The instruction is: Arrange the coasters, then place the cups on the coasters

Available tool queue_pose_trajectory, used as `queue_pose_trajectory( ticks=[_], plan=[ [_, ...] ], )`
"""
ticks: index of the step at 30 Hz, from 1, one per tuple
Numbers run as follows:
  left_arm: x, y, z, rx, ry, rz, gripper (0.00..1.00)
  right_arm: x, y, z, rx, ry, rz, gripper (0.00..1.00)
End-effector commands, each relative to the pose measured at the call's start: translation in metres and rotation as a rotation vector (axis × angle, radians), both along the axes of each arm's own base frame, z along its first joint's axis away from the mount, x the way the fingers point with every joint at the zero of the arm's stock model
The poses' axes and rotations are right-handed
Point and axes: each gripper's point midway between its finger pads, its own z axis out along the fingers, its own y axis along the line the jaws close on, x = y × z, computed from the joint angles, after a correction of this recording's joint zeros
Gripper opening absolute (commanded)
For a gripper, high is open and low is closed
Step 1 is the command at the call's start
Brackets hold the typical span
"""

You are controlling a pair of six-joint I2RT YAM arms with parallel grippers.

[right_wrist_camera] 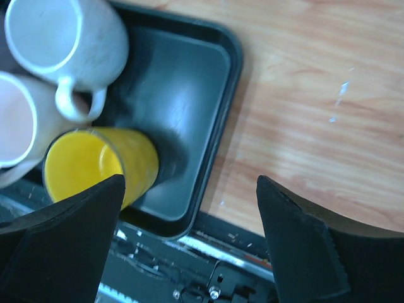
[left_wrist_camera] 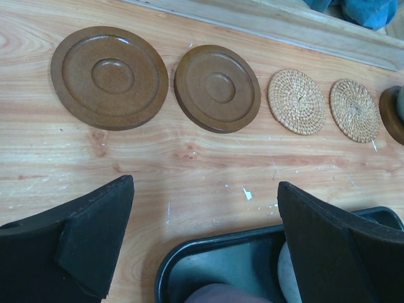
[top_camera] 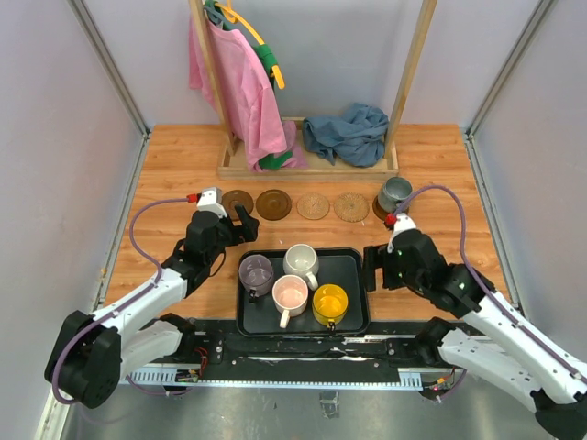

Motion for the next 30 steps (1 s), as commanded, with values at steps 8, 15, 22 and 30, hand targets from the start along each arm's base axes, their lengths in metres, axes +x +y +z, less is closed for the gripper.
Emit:
queue_pose_trajectory(
  ticks=[8, 15, 22, 30],
  plan=[
    [-0.008, -0.008, 0.005, -0.049, -0.007, -0.021, 1.0, -0.05, 0.052, -0.017, 0.065, 0.042, 0.26, 0.99],
    [-0.014, -0.009, 0.001, -0.048, 0.01, -0.028, 1.0, -0.058, 0.074, -0.029, -0.095, 0.028, 0.345, 0.98],
    [-0.017, -0.009, -0.003, -0.049, 0.02, -0.032, 1.0, -0.065, 0.097, -0.028, -0.089, 0.008, 0.414, 0.98],
    [-0.019, -0.009, -0.006, -0.052, 0.026, -0.032, 1.0, -0.08, 0.104, -0.039, -0.069, 0.064, 0.495, 0.98]
  ],
)
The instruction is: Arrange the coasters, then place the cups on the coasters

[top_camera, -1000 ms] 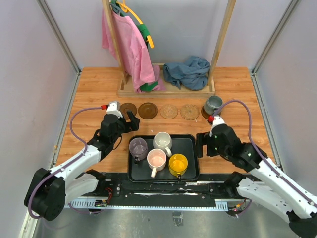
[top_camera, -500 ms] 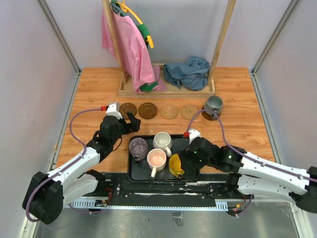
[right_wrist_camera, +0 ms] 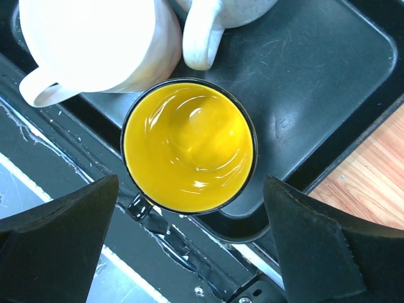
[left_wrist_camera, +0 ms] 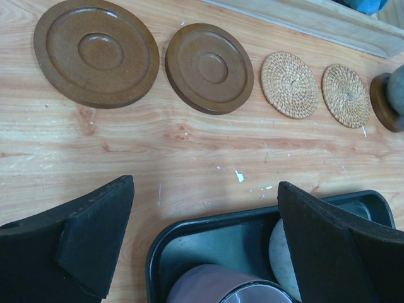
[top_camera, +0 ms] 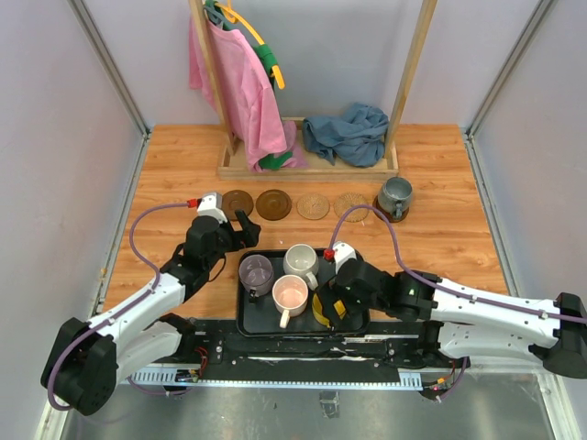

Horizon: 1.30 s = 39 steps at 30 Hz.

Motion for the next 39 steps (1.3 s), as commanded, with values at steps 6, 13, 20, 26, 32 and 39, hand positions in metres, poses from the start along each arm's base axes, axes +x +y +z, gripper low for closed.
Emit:
queue_pose_trajectory(
  ticks=[6, 13, 20, 26, 32, 39],
  plan=[
    [-0.006, -0.004, -0.002, -0.023, -0.003, -0.015, 1.0, -0.021, 0.011, -0.016, -0.029, 0.077, 0.1, 0.98],
    [-0.009, -0.003, 0.0, -0.028, -0.014, -0.013, 1.0, -0.024, -0.002, -0.032, -0.146, 0.107, 0.045, 0.98],
    [-0.009, -0.003, 0.0, -0.029, -0.016, -0.015, 1.0, -0.026, -0.036, -0.045, -0.27, 0.115, -0.072, 0.98],
    [-0.008, -0.007, -0.004, -0.038, -0.008, -0.024, 1.0, -0.019, -0.05, -0.039, -0.256, 0.069, -0.154, 0.99],
    [-0.009, -0.008, -0.005, -0.042, -0.008, -0.032, 1.0, -0.014, -0.06, -0.04, -0.271, 0.041, -0.211, 0.99],
    [-0.012, -0.008, -0.01, -0.041, -0.004, -0.035, 1.0, -0.019, -0.059, -0.049, -0.253, 0.066, -0.198, 0.96]
  ],
)
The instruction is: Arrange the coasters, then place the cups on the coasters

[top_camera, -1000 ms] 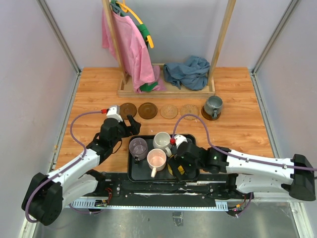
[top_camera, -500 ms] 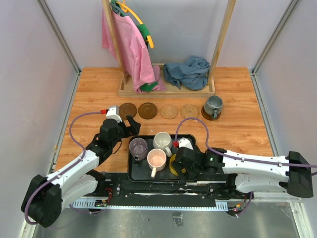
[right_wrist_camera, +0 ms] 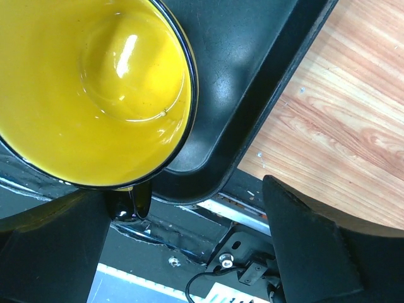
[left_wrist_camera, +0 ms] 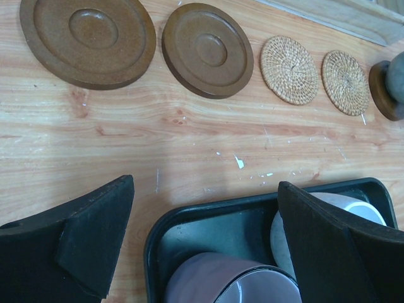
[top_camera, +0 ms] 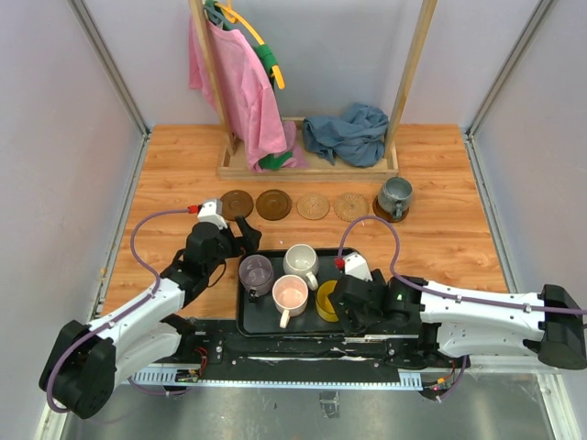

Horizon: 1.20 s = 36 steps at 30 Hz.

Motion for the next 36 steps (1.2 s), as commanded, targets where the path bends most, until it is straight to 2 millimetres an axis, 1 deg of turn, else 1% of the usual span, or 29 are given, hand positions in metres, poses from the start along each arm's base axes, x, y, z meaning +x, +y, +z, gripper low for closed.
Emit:
queue_pose_trajectory(
  ticks=[1, 7, 17, 22, 26, 30, 33, 36],
  plan=[
    [-0.002, -0.005, 0.001, -0.02, -0.022, -0.019, 1.0, -0.008, -0.002, -0.009, 0.006, 0.008, 0.017, 0.93],
    [-0.005, -0.003, -0.002, -0.016, -0.031, -0.02, 1.0, -0.011, 0.011, -0.012, 0.043, 0.016, 0.072, 0.76],
    [-0.007, -0.002, -0.002, -0.024, -0.043, -0.015, 1.0, -0.012, 0.027, -0.021, 0.07, 0.012, 0.095, 0.59],
    [-0.006, -0.002, -0.003, -0.025, -0.042, -0.018, 1.0, -0.015, 0.031, -0.023, 0.052, 0.012, 0.106, 0.49],
    [-0.007, -0.004, -0.004, -0.031, -0.038, -0.022, 1.0, -0.016, 0.032, -0.024, 0.033, 0.01, 0.109, 0.45],
    [-0.008, -0.004, -0.006, -0.035, -0.033, -0.024, 1.0, -0.015, 0.031, -0.023, 0.021, 0.004, 0.107, 0.34],
    [-0.009, -0.004, -0.007, -0.036, -0.032, -0.023, 1.0, -0.015, 0.03, -0.023, 0.018, 0.001, 0.105, 0.32],
    [-0.009, -0.004, -0.008, -0.037, -0.031, -0.024, 1.0, -0.015, 0.028, -0.023, 0.009, -0.002, 0.1, 0.36]
  ],
)
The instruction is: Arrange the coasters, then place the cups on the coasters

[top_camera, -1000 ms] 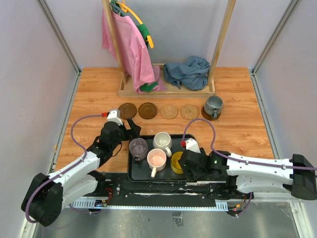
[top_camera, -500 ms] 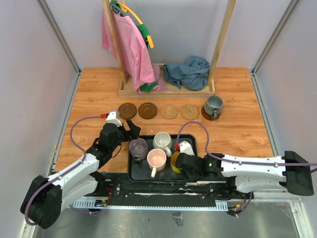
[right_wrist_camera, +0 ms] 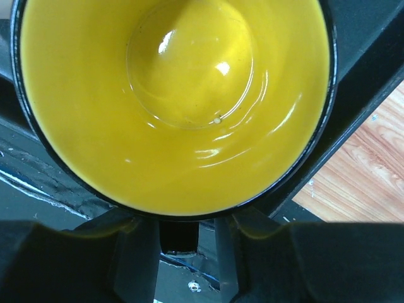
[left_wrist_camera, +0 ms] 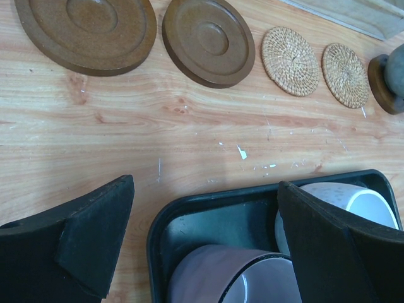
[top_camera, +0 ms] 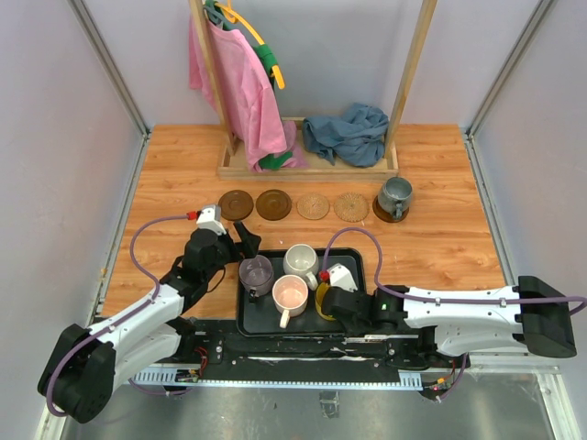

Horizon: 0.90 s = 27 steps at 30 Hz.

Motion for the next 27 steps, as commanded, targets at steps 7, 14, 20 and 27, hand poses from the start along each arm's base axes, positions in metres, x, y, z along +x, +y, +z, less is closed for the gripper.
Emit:
queue_pose_trajectory(
  ticks=[7, 14, 20, 27],
  plan=[
    [-0.0016, -0.0059, 0.0021, -0.02, -0.015, -0.019, 1.0, 0.0062, -0.0015, 0.0114, -0.005, -0.05, -0.021, 0.42],
    [-0.0024, -0.0065, 0.0012, -0.024, -0.012, -0.021, 1.0, 0.008, 0.0026, 0.015, -0.005, -0.058, -0.007, 0.42],
    [-0.0029, -0.0066, 0.0005, -0.024, -0.01, -0.022, 1.0, 0.0104, 0.0044, 0.0158, -0.009, -0.07, -0.003, 0.39],
    [-0.0029, -0.007, 0.0007, -0.027, -0.01, -0.023, 1.0, 0.0121, 0.0034, 0.0117, -0.02, -0.078, -0.006, 0.2]
  ],
)
